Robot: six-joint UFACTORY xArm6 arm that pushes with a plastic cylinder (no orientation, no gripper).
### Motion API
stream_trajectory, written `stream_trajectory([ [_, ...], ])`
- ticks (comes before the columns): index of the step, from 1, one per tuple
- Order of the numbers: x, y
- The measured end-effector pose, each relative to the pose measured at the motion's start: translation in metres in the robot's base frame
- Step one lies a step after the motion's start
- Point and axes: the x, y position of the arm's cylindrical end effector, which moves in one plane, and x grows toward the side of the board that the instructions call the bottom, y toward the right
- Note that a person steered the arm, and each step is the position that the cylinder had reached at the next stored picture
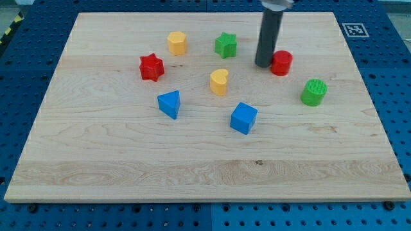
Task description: Nudge the yellow hexagon a bit up
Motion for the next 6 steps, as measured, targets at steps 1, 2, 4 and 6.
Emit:
stream_trajectory([
  [1, 0.0, 0.019],
  [2, 0.0, 0.031],
  [4, 0.015, -0.012],
  [6, 0.01, -0.138],
])
